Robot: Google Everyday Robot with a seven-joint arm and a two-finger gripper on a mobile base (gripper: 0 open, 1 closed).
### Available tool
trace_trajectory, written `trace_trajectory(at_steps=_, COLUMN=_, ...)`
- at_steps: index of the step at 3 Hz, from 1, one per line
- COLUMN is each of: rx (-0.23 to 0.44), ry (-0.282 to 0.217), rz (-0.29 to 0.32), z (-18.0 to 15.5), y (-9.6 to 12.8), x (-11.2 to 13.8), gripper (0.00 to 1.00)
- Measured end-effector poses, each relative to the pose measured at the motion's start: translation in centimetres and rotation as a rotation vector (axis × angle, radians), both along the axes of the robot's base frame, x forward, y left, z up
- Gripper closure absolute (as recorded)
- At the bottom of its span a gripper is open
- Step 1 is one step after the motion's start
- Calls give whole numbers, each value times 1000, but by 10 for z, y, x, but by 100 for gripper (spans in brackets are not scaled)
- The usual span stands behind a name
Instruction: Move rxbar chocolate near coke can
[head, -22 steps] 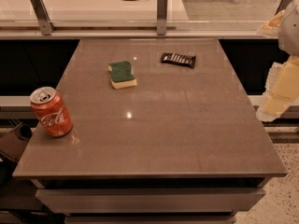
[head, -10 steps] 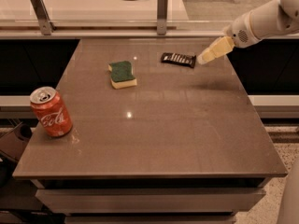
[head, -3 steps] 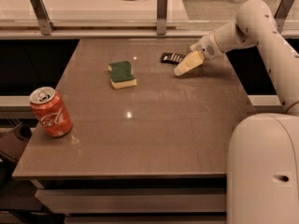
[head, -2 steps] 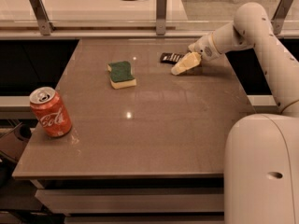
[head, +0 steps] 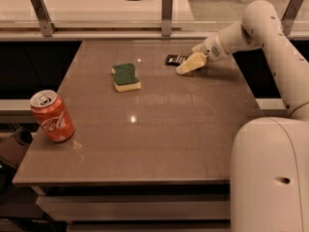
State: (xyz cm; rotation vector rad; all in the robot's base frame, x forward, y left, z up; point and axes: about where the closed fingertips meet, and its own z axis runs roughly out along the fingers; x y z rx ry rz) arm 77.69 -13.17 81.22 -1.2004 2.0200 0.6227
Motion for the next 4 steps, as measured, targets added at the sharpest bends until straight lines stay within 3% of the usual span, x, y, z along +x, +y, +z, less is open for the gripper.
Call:
trace_trajectory(at_steps=1, rx=0, ry=0, rz=0, z=4, y=0, x=0, gripper=86)
trace_trajectory(at_steps=2, rx=0, ry=0, rz=1, z=8, y=0, x=0, gripper=100)
trace_trajectory(at_steps=4, rx=0, ry=1, rz=1, z=8, y=1, x=0, gripper=100)
